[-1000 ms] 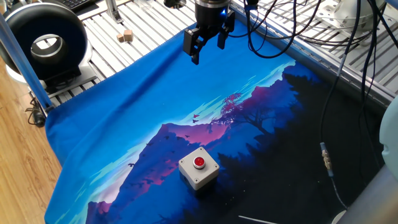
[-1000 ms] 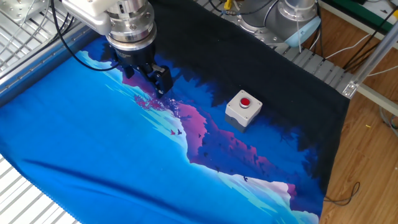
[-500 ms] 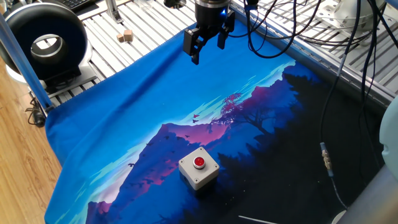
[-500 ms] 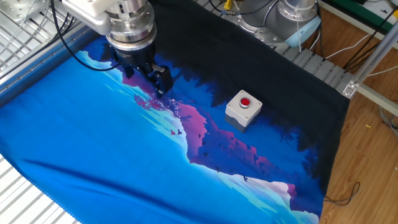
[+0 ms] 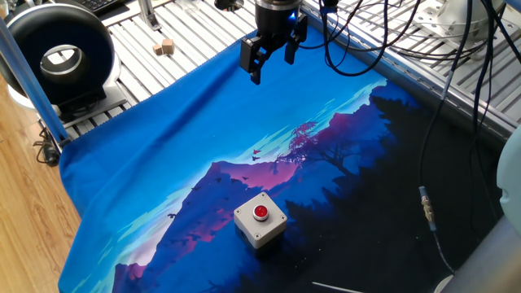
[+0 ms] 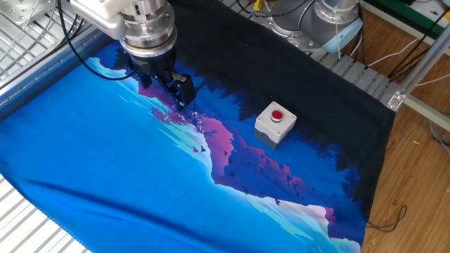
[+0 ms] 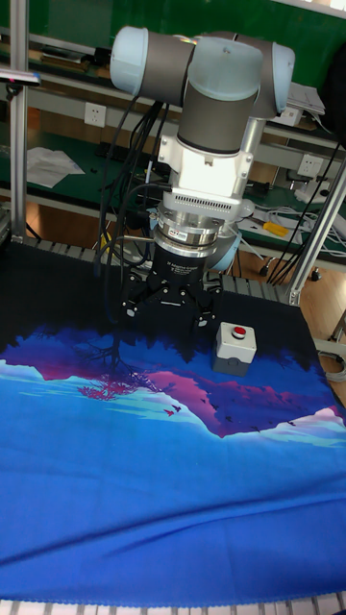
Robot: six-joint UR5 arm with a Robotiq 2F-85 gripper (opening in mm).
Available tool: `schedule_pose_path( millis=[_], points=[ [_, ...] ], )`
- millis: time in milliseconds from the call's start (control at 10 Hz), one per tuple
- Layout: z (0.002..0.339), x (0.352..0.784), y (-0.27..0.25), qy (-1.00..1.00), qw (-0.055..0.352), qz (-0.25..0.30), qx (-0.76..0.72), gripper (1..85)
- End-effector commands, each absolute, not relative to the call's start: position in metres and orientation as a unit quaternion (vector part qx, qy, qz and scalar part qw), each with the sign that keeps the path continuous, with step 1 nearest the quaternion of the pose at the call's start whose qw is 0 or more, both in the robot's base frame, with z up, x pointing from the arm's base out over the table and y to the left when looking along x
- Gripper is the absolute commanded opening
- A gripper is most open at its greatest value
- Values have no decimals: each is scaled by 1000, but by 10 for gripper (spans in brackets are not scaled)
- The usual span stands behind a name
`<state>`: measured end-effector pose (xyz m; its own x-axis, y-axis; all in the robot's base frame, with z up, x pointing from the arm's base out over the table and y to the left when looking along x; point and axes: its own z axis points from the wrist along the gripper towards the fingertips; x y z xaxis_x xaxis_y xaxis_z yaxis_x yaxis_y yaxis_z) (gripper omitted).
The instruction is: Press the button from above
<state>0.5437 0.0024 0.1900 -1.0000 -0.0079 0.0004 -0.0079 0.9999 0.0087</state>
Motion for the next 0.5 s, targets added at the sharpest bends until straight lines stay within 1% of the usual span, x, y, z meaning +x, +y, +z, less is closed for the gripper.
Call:
schedule_pose_path(
  millis=[0, 400],
  points=[
    [202, 621, 9, -989, -150, -13, -4, 10],
    [201, 624, 9, -988, -156, -14, -3, 10]
  ],
)
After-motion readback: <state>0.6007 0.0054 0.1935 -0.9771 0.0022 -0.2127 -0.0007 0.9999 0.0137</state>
